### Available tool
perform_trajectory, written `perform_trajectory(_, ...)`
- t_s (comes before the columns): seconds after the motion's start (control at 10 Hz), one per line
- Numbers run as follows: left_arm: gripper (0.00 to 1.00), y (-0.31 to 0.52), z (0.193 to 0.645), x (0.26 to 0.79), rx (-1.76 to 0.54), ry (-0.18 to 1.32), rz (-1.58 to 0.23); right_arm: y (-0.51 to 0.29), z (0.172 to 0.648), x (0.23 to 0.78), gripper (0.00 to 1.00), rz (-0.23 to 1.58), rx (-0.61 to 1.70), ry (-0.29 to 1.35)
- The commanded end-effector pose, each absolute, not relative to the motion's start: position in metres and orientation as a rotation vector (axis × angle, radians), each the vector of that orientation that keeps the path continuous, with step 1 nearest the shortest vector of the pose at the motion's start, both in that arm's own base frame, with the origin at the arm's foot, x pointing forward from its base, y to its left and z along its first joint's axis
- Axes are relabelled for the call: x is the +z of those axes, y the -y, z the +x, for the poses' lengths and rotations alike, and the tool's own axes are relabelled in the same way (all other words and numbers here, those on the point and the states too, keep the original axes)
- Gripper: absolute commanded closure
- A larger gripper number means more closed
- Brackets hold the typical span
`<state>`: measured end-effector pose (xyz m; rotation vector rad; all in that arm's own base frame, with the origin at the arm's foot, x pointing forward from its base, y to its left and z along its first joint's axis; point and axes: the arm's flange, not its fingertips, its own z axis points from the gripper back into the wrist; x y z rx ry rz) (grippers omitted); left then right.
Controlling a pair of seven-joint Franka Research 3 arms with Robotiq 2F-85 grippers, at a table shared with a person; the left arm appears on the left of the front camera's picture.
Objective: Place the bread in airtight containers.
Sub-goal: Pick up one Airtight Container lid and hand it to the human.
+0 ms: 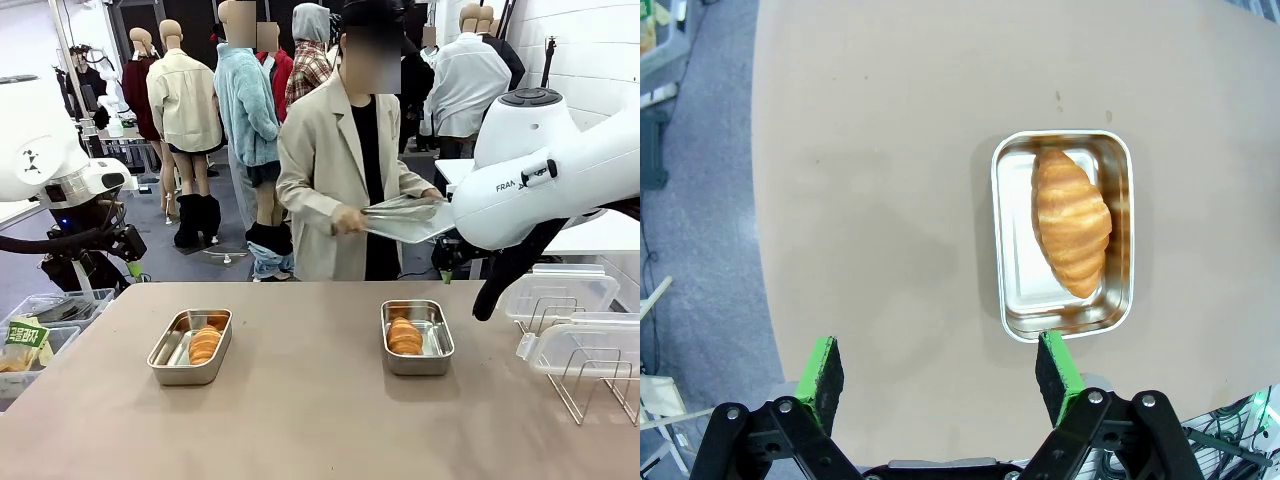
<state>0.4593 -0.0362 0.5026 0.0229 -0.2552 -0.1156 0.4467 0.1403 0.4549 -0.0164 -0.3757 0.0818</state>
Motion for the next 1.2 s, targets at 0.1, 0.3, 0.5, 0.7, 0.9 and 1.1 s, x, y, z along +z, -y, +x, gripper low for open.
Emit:
perform_trajectory(0.1, 0.00, 0.0348, 0.4598, 0.5027, -0.106, 0.256, 0.030, -0.1420, 0.4488, 0.4537, 0.00, -0.014, 0.071, 0.388)
perform_trajectory(0.3, 0.00, 0.0348, 0.4598, 0.5027, -0.106, 0.256, 0.030, -0.1420, 0.4488, 0.4537, 0.00, -0.014, 0.071, 0.388)
perform_trajectory(0.5, 0.00, 0.0348, 0.4598, 0.5027, -0.106, 0.256, 0.030, -0.1420, 0.4488, 0.4537, 0.00, -0.014, 0.071, 0.388)
perform_trajectory(0.7, 0.00, 0.0348, 0.4598, 0.5027, -0.106, 0.256, 0.030, -0.1420, 0.4488, 0.4537, 0.00, -0.014, 0.071, 0.388)
perform_trajectory(0.9, 0.00, 0.0348, 0.4598, 0.5027, -0.106, 0.256, 0.030, -0.1420, 0.4488, 0.4537, 0.00, -0.014, 0.071, 0.388)
perform_trajectory(1.1, 0.00, 0.0348, 0.4598, 0.5027, -0.106, 0.256, 0.030, -0.1420, 0.4488, 0.4537, 0.00, -0.014, 0.071, 0.388)
